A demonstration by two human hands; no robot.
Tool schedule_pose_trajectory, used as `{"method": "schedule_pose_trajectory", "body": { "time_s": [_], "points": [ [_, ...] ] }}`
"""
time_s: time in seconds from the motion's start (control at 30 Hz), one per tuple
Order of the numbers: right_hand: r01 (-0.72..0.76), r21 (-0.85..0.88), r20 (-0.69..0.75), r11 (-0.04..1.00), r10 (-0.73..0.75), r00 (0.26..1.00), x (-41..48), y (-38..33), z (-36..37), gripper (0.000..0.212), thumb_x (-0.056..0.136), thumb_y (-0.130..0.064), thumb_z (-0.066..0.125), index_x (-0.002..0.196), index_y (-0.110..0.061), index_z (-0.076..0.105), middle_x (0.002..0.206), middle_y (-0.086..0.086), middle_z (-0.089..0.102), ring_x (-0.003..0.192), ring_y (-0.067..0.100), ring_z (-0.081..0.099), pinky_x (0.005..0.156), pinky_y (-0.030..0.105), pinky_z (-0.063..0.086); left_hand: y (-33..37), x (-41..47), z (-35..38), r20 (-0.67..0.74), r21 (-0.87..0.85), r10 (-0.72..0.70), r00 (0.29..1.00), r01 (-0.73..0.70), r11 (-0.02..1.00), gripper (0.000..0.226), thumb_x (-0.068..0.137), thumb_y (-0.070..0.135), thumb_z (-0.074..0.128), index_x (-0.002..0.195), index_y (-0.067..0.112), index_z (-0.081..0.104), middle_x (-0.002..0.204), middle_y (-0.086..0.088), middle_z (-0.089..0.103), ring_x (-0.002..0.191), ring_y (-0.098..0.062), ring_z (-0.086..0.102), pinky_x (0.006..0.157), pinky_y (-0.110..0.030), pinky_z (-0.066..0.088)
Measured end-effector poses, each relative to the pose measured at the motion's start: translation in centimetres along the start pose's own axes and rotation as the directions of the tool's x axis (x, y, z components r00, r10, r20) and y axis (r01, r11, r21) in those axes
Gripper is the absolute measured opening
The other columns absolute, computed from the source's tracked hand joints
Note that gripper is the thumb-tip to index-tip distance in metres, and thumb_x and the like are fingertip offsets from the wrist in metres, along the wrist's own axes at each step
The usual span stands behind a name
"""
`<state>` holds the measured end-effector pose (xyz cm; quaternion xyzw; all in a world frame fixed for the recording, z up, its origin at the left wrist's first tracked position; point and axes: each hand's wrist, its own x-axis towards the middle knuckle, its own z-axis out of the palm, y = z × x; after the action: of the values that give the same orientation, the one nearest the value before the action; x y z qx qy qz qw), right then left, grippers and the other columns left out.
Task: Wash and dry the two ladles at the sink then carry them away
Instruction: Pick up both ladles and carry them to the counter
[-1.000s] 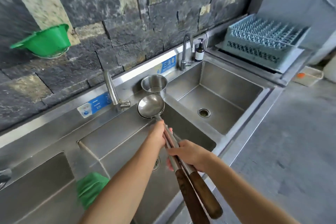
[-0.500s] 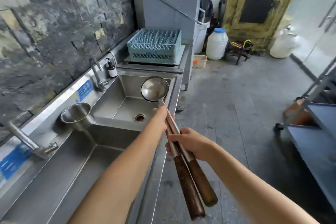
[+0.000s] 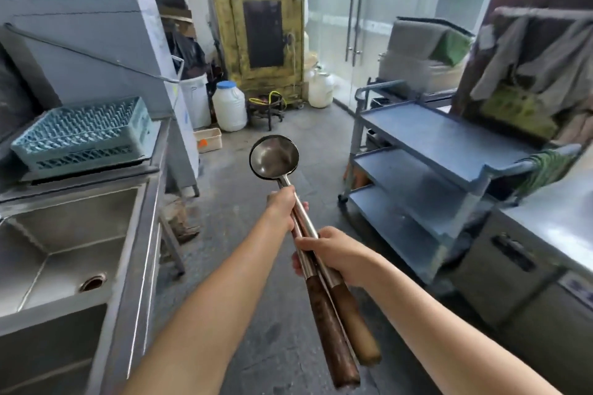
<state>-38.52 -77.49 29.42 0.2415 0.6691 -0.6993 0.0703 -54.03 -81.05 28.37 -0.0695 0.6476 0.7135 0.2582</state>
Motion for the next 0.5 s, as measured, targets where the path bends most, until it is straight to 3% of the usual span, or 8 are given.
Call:
{"method": "schedule_pose_trajectory", "body": {
  "time_s": [0.1,0.2,0.3,0.37,0.5],
  "points": [
    [0.010,0.018,-0.095,1.000,-0.008,0.995,-3.1,1.6,-6.3,0.022,0.100,-0.011,0.059,0.107,0.009,0.063,0.080,0.018,0.072,0.064,0.024,0.071,0.060,0.035,0.060,-2.2,-2.1,7.6,0.086,0.020,-0.013,0.996,0.012,1.000,0.012,0.099,0.012,0.049,0.090,0.007,0.044,0.080,-0.014,0.050,0.054,-0.024,0.056,0.048,-0.031,0.049],
    [-0.001,0.057,-0.177,0.998,0.011,0.984,-6.3,3.0,-12.1,0.016,0.098,-0.012,0.061,0.095,0.004,0.064,0.080,0.019,0.073,0.072,0.030,0.071,0.072,0.046,0.062,-4.6,-4.3,14.8,0.160,0.033,-0.032,0.987,0.027,0.999,0.010,0.099,0.013,0.050,0.095,0.005,0.046,0.081,-0.014,0.050,0.056,-0.024,0.057,0.039,-0.028,0.049],
    [-0.001,0.122,-0.259,0.993,0.033,0.965,-10.6,4.9,-18.6,0.020,0.100,-0.012,0.059,0.100,0.007,0.064,0.090,0.025,0.072,0.085,0.037,0.069,0.093,0.060,0.056,-7.8,-7.4,23.1,0.275,0.070,-0.067,0.959,0.049,0.996,0.013,0.099,0.015,0.050,0.093,0.004,0.047,0.087,-0.016,0.051,0.059,-0.025,0.057,0.049,-0.033,0.049],
    [0.008,0.163,-0.314,0.987,0.045,0.948,-13.0,5.8,-22.0,0.021,0.102,-0.012,0.057,0.102,0.008,0.063,0.091,0.025,0.071,0.082,0.035,0.071,0.096,0.057,0.056,-9.3,-9.3,27.5,0.347,0.107,-0.087,0.934,0.053,0.993,0.012,0.099,0.015,0.049,0.096,0.003,0.049,0.082,-0.015,0.051,0.059,-0.025,0.058,0.048,-0.032,0.048],
    [0.049,0.262,-0.433,0.964,0.071,0.899,-17.6,7.7,-28.3,0.017,0.104,-0.011,0.057,0.102,0.006,0.060,0.094,0.025,0.069,0.073,0.027,0.072,0.085,0.045,0.062,-12.5,-12.8,36.1,0.465,0.185,-0.133,0.875,0.050,0.981,0.016,0.097,0.014,0.050,0.107,0.001,0.050,0.077,-0.015,0.054,0.058,-0.027,0.060,0.050,-0.033,0.049]
  ]
}}
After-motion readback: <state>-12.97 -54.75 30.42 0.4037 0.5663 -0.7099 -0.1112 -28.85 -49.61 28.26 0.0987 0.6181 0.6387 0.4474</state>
